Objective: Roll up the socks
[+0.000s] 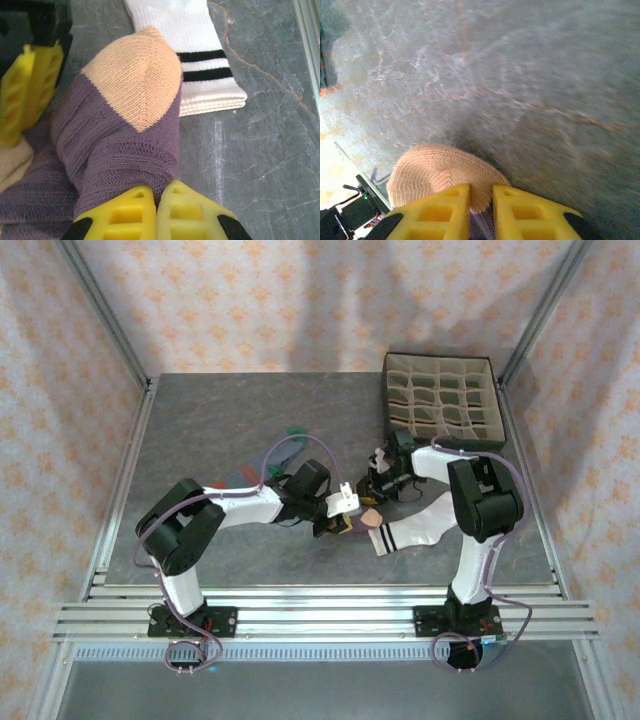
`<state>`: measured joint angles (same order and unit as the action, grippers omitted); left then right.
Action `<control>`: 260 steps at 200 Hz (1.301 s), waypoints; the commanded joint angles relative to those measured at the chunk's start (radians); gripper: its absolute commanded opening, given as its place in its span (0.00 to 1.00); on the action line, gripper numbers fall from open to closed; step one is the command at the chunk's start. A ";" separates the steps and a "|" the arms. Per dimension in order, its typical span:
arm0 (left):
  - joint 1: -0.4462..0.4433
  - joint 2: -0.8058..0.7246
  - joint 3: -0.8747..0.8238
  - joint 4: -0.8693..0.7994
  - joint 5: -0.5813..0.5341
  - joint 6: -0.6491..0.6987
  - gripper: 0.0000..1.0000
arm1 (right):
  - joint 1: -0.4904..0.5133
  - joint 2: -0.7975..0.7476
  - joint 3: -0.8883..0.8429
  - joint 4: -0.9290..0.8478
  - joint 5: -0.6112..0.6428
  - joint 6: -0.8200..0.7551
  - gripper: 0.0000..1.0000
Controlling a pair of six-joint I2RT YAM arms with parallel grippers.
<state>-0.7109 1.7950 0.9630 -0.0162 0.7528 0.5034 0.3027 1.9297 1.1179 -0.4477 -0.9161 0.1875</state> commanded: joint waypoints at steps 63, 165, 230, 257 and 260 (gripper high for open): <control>0.121 0.155 0.061 -0.139 0.127 -0.213 0.00 | 0.001 -0.126 -0.040 0.004 0.074 -0.035 0.53; 0.189 0.267 0.140 -0.173 0.112 -0.384 0.00 | -0.017 -0.310 -0.181 0.043 0.127 -0.100 0.68; 0.203 0.304 0.193 -0.225 0.092 -0.419 0.00 | -0.013 -0.253 -0.202 0.097 0.094 -0.094 0.69; 0.207 0.319 0.221 -0.259 0.079 -0.417 0.00 | -0.009 -0.235 -0.198 0.108 0.081 -0.094 0.69; 0.209 0.320 0.224 -0.263 0.079 -0.417 0.00 | -0.008 -0.235 -0.196 0.108 0.079 -0.094 0.69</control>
<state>-0.5163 2.0300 1.1900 -0.1436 1.0153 0.1009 0.2871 1.6794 0.9264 -0.3649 -0.8230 0.1104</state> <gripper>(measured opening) 0.044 0.690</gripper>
